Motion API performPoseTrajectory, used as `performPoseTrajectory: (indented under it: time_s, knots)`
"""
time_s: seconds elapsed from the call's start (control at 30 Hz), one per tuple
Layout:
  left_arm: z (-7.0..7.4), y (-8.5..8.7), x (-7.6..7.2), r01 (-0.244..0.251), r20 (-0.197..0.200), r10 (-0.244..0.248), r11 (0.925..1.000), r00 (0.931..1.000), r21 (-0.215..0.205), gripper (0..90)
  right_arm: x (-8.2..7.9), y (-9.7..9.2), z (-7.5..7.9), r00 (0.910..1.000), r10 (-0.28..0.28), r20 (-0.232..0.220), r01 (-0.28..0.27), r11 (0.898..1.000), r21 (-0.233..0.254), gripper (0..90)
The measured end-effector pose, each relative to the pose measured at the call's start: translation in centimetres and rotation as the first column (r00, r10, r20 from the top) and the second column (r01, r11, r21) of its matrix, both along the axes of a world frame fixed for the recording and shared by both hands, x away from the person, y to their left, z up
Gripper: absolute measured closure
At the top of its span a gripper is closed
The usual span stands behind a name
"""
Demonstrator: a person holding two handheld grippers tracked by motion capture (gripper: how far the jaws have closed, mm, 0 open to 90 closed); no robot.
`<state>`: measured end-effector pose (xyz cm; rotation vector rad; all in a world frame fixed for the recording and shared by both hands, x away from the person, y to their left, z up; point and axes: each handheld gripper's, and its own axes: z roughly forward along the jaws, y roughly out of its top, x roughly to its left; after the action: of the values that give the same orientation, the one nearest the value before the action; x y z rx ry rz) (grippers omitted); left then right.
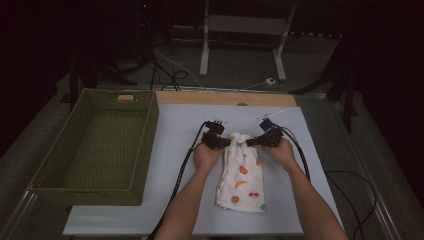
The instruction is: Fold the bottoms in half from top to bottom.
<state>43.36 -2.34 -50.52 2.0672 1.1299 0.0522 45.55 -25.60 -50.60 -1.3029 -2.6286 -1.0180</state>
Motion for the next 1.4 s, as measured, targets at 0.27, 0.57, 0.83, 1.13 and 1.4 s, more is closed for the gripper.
performPoseTrajectory:
  time_s: [0.27, 0.57, 0.83, 1.13, 1.4]
  knots:
    - [2.2, 0.9, 0.3, 0.051, 0.066, -0.049, 0.9986, 0.9966, -0.017, 88.9, 0.0, -0.6, 2.2, 0.9975, 0.005, 0.071, -0.007, 0.999, 0.032, 82.9]
    - [3.5, 1.9, -1.6, 0.14, 0.128, -0.138, 0.9902, 0.9821, -0.004, 88.7, -1.9, -0.5, 3.8, 0.9887, 0.07, 0.133, -0.076, 0.996, 0.042, 82.7]
    - [3.9, 2.5, -4.0, 0.198, 0.173, -0.194, 0.9803, 0.9657, -0.006, 88.7, -4.4, -0.5, 4.5, 0.9796, 0.116, 0.164, -0.124, 0.991, 0.04, 82.3]
    - [3.7, 3.3, -6.5, 0.246, 0.186, -0.242, 0.9694, 0.9523, 0.004, 88.7, -6.3, 0.2, 4.8, 0.9701, 0.167, 0.177, -0.173, 0.985, 0.022, 80.9]
    - [2.9, 3.0, -8.3, 0.286, 0.186, -0.285, 0.958, 0.9404, 0.025, 88.7, -7.9, 0.5, 3.6, 0.9744, 0.179, 0.136, -0.183, 0.983, 0.018, 74.3]
